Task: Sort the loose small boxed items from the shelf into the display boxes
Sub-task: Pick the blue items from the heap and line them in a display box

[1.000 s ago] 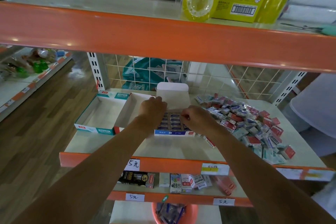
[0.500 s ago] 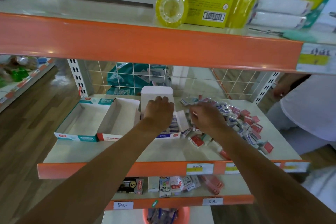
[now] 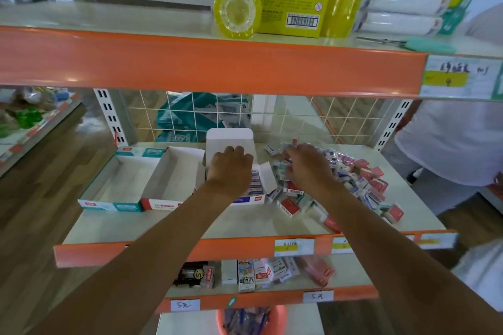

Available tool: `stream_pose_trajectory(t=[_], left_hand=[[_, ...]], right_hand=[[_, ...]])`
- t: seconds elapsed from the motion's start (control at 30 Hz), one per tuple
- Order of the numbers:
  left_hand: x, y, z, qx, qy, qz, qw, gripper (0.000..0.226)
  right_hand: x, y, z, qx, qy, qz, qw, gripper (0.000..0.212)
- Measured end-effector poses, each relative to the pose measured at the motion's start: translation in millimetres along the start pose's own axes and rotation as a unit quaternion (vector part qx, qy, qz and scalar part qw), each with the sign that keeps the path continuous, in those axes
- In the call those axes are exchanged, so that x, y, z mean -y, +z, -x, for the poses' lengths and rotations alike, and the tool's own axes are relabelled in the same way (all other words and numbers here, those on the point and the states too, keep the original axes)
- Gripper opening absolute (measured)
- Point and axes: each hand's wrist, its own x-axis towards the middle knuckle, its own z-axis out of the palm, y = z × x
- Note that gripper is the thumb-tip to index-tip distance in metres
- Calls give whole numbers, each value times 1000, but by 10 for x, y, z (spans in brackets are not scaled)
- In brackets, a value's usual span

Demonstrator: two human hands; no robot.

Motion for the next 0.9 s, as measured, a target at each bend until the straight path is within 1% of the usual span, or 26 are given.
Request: stream_pose_trajectory(t=[0.07,0.2,0.27,0.37,0.5,0.67,0.77,0.83,0.9], left_hand=[[77,8,40,-1,-11,8,1000,34],[211,27,127,3,-34,16,999,34],[282,32,168,10,-45,16,999,33],[398,25,237,13,-56,18,998,34],[541,47,311,1,-63,16,998,36],[668,142,351,13,-83,34,996,53],[698,164,398,17,-89,46,995,60],[720,166,430,28,-91,48,994,63],[738,169,458,42,-90,47,994,64]], right_hand=[[87,-63,-25,2,-14,-25,1000,41],[342,-176,-56,21,-39,-138,989,28],[455,-185,-85,35,-47,-187,981,25],[585,-158,-115,66,-27,-233,970,26],[668,-71,-162,67,-5,-262,963,20],[754,30,-196,61,24,-319,946,5],[770,96,-227,85,48,-347,933,10],[766,150,-247,108,62,-350,928,23],[771,215,-256,120,73,-381,914,29]])
